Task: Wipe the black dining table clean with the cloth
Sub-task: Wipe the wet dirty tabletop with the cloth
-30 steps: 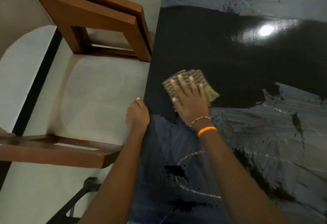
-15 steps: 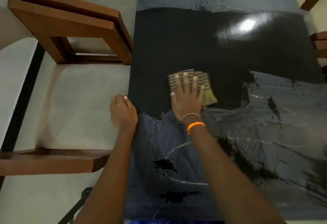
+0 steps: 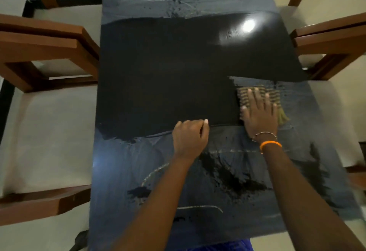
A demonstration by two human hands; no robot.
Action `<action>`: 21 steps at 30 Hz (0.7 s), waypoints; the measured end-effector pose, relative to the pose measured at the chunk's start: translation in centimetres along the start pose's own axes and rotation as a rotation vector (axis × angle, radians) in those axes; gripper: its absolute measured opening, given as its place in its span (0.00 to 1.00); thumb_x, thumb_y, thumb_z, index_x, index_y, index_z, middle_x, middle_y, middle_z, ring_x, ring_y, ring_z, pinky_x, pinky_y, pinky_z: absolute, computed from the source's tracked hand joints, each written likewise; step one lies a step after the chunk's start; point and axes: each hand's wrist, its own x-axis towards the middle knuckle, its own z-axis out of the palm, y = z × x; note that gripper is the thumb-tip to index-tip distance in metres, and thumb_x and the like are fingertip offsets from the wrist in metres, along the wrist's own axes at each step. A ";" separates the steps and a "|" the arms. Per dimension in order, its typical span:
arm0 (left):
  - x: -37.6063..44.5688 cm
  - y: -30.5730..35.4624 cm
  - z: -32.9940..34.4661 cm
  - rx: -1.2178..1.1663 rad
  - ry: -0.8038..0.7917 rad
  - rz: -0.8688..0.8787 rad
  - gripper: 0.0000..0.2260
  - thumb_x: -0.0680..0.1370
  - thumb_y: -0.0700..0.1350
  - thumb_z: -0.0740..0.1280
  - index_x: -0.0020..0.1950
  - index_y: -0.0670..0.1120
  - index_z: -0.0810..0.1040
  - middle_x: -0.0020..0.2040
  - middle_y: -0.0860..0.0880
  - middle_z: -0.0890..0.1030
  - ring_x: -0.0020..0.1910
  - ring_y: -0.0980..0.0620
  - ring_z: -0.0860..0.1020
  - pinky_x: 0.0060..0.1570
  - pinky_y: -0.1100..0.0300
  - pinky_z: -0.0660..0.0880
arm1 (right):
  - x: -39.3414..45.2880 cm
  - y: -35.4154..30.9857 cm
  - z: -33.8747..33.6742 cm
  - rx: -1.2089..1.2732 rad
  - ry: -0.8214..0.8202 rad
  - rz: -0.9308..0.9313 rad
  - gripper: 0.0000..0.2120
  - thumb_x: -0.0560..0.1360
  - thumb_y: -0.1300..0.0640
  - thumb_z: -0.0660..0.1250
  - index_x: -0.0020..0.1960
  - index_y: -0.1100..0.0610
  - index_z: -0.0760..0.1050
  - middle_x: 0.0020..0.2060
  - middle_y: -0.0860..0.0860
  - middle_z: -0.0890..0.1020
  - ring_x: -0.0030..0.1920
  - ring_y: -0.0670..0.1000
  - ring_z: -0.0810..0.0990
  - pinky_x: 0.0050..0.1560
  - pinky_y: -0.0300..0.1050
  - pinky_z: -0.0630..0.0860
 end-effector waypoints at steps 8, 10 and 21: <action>-0.8 0.0 1.6 0.144 -0.128 0.062 0.18 0.74 0.46 0.65 0.25 0.47 0.68 0.22 0.49 0.74 0.23 0.48 0.72 0.32 0.57 0.72 | 1.8 -2.9 0.9 0.112 0.043 0.309 0.30 0.78 0.48 0.55 0.77 0.53 0.50 0.77 0.53 0.54 0.76 0.61 0.52 0.72 0.64 0.47; -0.6 0.0 1.8 0.164 -0.139 0.058 0.17 0.74 0.46 0.65 0.25 0.47 0.69 0.23 0.49 0.74 0.24 0.47 0.72 0.33 0.56 0.73 | 2.7 -6.2 1.0 0.091 0.009 0.187 0.31 0.78 0.47 0.54 0.77 0.52 0.48 0.77 0.53 0.53 0.76 0.61 0.52 0.71 0.63 0.49; -0.4 0.1 2.4 0.154 -0.030 0.069 0.18 0.75 0.47 0.60 0.25 0.46 0.67 0.22 0.47 0.72 0.22 0.47 0.70 0.29 0.61 0.64 | 6.9 -10.9 0.9 0.026 0.001 -0.520 0.31 0.74 0.42 0.55 0.75 0.49 0.57 0.73 0.49 0.63 0.73 0.57 0.59 0.69 0.55 0.54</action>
